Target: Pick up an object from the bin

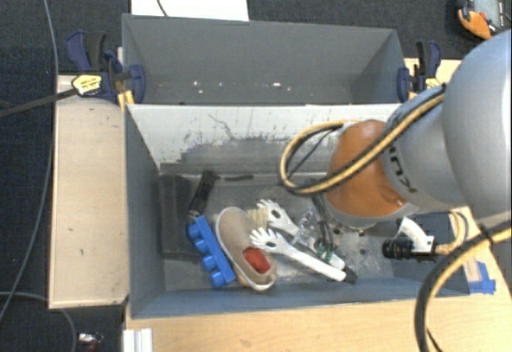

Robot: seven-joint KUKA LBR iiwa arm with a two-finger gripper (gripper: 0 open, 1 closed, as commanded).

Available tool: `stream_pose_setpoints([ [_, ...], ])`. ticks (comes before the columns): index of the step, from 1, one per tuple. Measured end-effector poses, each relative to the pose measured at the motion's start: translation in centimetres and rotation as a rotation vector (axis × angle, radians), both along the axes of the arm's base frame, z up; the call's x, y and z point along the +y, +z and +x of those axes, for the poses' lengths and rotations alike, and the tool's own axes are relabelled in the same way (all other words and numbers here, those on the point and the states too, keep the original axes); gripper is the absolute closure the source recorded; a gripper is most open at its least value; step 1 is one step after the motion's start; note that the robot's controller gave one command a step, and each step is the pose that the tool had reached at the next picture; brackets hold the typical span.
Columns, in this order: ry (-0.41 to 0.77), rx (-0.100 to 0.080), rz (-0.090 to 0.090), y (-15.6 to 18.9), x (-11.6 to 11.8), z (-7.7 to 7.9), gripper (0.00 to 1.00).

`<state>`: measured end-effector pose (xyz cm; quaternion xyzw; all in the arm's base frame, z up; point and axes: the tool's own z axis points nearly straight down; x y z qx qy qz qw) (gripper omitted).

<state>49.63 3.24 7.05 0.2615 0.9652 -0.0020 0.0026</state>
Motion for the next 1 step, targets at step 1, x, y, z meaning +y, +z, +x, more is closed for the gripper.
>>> stream_pose_setpoints([
  [1, 0.001, 0.000, 0.000, 0.04, 0.01, -0.01, 1.00],
])
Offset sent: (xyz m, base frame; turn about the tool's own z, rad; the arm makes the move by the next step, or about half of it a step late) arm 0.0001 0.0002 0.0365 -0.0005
